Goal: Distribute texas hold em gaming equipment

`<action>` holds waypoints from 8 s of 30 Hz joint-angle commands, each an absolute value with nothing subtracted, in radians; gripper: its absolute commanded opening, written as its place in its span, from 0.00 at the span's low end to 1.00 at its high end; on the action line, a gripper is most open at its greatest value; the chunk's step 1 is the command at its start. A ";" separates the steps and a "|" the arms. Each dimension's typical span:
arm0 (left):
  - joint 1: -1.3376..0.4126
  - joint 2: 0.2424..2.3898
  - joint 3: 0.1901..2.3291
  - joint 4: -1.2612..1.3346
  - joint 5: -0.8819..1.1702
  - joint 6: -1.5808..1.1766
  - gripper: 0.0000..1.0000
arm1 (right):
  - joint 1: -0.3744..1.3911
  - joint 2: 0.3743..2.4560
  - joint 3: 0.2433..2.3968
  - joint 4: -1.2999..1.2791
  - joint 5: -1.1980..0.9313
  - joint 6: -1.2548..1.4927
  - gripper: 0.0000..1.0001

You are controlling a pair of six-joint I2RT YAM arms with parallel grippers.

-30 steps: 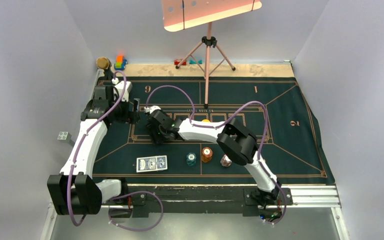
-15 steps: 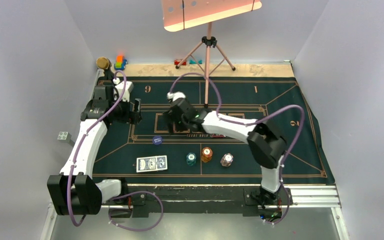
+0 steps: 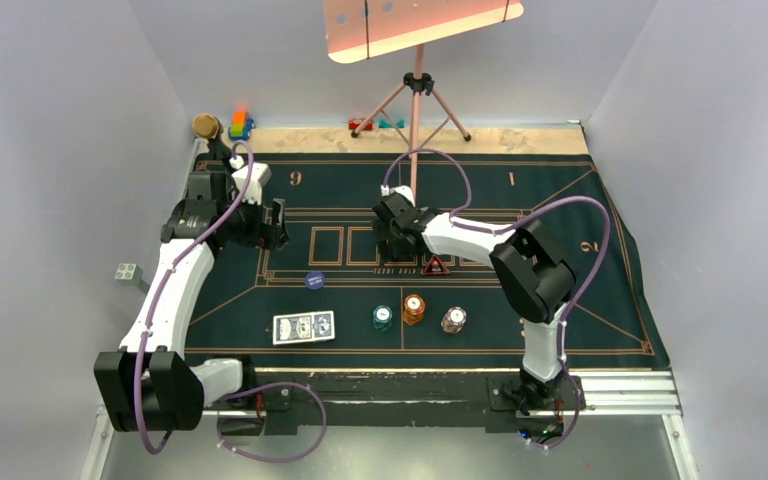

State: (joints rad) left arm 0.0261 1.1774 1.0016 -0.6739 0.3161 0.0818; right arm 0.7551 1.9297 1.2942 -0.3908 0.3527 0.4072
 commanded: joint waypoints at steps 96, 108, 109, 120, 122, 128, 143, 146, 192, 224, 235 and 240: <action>0.034 1.138 1.011 -0.677 0.364 0.132 1.00 | 0.294 2.091 1.546 -0.538 0.362 0.413 0.43; 0.034 1.135 1.011 -0.685 0.372 0.135 1.00 | 0.357 1.869 1.397 -0.504 0.318 0.426 0.90; 0.034 1.135 1.011 -0.688 0.374 0.136 1.00 | 0.383 1.840 1.364 -0.500 0.315 0.431 0.91; 0.034 1.128 1.015 -0.698 0.385 0.139 1.00 | 0.609 1.716 1.109 -0.450 0.311 0.517 0.95; 0.034 1.126 1.017 -0.698 0.385 0.139 1.00 | 0.618 1.724 1.100 -0.443 0.303 0.517 0.95; 0.034 1.121 1.017 -0.698 0.385 0.140 1.00 | 0.636 1.748 1.093 -0.445 0.288 0.505 0.93; 0.034 1.113 1.022 -0.703 0.383 0.145 1.00 | 0.631 1.775 1.081 -0.566 0.329 0.527 0.73; 0.034 1.108 1.022 -0.706 0.381 0.148 1.00 | 0.620 1.763 1.071 -0.584 0.344 0.538 0.66; 0.031 1.095 1.040 -0.767 0.475 0.215 1.00 | 0.396 1.547 0.900 -0.700 0.310 0.662 0.68; 0.032 1.071 1.017 -0.781 0.458 0.187 1.00 | 1.006 1.373 1.161 -0.501 0.244 0.284 0.98; 0.031 1.079 0.991 -0.768 0.475 0.198 1.00 | 1.071 1.570 1.139 -0.463 0.094 0.205 0.91; 0.032 1.079 0.988 -0.760 0.473 0.197 1.00 | 1.080 1.596 1.122 -0.446 0.094 0.197 0.89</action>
State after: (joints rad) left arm 0.0261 1.0908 0.9977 -0.7914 0.4583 0.2012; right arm 1.0710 1.6035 1.1294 -0.4927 0.1112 0.2276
